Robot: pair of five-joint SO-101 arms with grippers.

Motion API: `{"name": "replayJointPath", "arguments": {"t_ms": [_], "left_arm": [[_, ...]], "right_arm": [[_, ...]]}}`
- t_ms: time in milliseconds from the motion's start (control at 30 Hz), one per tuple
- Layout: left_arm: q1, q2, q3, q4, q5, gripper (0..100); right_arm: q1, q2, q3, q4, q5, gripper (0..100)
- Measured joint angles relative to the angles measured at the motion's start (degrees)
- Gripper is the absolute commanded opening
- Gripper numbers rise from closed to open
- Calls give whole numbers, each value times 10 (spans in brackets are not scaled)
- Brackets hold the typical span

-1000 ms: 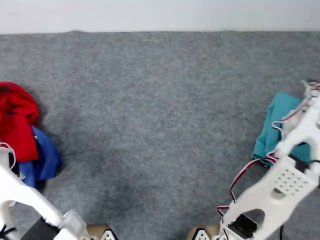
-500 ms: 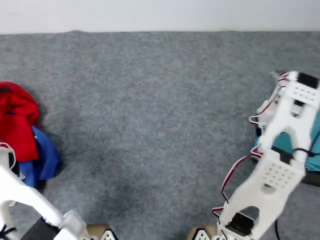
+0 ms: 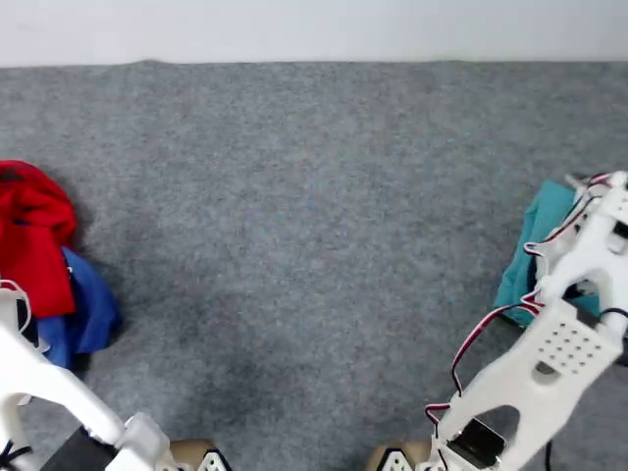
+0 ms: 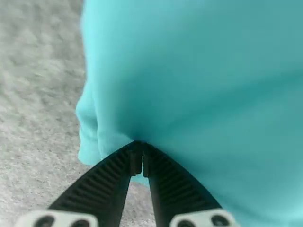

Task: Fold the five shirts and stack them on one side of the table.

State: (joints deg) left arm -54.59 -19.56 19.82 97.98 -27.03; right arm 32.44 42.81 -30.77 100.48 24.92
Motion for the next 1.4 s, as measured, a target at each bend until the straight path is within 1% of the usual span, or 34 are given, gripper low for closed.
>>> {"name": "replayJointPath", "arguments": {"t_ms": [167, 267, 400, 500, 733, 867, 1000, 1033, 1167, 1233, 1300, 1400], "left_arm": [[0, 0, 0, 0, 0, 6], [0, 0, 0, 0, 0, 6], [0, 0, 0, 0, 0, 6], [0, 0, 0, 0, 0, 6], [0, 0, 0, 0, 0, 6], [3, 0, 0, 0, 1, 6], [28, 0, 2, 0, 2, 6], [37, 0, 2, 0, 4, 6], [73, 0, 2, 0, 1, 6], [86, 0, 2, 0, 1, 6], [91, 0, 2, 0, 1, 6], [91, 0, 2, 0, 2, 6]], "right_arm": [[-40, 5, 0, 0, -36, 9], [-62, -9, 0, 0, -39, 9], [-69, -63, 0, 0, -39, 9], [-42, -101, 0, 0, -35, 9], [76, -128, 0, 0, 51, 9], [133, -128, 0, 0, 83, 9], [160, -128, 0, 0, 98, 26], [164, -128, 0, 1, 99, 52], [191, -128, 0, 1, 99, 212], [200, -128, 0, -1, 99, 256], [202, -128, 0, -6, 99, 243], [202, -115, 0, -27, 99, 184]]}}
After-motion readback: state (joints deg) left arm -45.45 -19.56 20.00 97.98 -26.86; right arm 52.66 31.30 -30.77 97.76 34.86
